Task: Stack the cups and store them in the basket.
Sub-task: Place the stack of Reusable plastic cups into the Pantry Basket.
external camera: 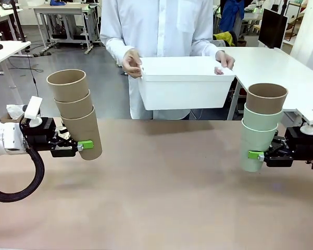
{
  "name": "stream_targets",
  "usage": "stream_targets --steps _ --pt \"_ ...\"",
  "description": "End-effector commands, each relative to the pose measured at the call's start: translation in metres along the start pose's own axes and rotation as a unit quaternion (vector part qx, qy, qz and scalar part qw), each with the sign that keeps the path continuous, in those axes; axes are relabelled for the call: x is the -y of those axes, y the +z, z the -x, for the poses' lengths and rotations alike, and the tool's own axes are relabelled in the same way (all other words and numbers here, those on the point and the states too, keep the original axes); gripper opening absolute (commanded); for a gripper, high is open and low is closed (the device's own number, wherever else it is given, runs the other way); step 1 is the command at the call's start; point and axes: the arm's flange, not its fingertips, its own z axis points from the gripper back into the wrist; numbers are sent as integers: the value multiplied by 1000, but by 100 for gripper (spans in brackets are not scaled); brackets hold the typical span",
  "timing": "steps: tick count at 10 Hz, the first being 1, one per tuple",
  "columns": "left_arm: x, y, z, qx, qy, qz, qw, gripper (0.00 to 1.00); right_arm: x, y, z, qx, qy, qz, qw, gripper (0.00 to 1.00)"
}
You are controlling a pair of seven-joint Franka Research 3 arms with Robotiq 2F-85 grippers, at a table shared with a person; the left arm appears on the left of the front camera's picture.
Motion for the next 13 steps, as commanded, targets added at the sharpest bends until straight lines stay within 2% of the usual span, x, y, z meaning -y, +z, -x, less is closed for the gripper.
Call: stream_targets --steps 1,13 --pt "1 0 -3 3 -6 3 1000 83 0 0 -3 0 4 1 1000 84" --pt "1 0 -3 3 -6 3 1000 83 0 0 -3 0 4 1 1000 84"
